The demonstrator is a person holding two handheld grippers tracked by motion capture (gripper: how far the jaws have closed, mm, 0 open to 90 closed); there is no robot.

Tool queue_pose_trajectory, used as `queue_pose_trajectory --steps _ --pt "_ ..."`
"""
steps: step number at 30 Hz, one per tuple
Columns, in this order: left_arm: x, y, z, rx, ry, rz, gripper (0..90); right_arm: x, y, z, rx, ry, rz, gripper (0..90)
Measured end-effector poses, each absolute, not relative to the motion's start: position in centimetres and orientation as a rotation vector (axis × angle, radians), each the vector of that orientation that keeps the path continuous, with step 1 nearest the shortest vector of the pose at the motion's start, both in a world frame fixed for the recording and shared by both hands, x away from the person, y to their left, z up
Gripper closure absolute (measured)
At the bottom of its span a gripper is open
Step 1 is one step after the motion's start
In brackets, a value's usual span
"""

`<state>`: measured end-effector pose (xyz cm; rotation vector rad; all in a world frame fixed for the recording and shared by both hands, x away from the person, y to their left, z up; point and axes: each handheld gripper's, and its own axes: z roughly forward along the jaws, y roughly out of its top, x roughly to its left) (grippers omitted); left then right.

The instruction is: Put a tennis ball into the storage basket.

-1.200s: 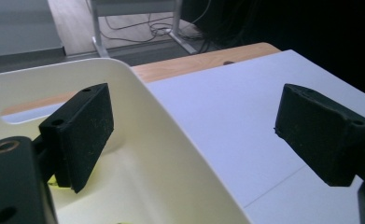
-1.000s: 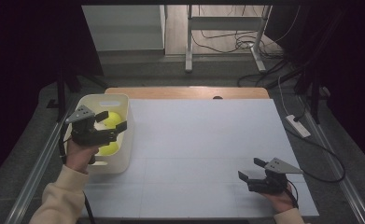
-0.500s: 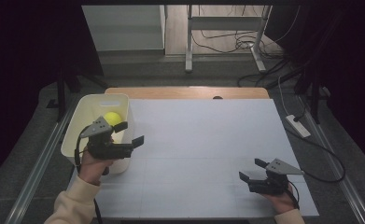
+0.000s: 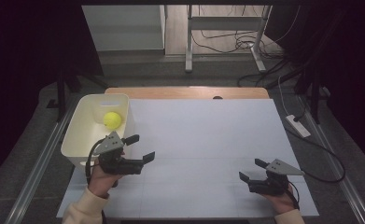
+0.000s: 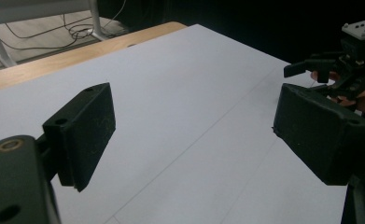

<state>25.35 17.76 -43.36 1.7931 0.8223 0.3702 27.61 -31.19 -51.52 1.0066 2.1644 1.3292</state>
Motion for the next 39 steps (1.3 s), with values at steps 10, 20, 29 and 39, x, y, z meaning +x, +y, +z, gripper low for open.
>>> queue_pose_trajectory --steps 10,20,29,39 --pt "23.2 16.7 -45.2 1.84 0.78 0.439 14.8 27.6 -31.3 -51.5 1.01 2.159 1.335 14.0" --pt "22.5 17.3 -47.7 1.866 0.813 0.396 14.6 27.6 -31.3 -51.5 1.011 2.157 1.336 14.0" --pt "21.8 18.1 -50.3 1.905 0.858 0.393 14.4 27.5 -31.2 -51.5 1.008 2.16 1.336 14.0" --pt "21.1 19.1 -52.2 1.914 0.896 0.402 14.4 27.2 -31.3 -51.6 1.004 2.166 1.342 14.0"
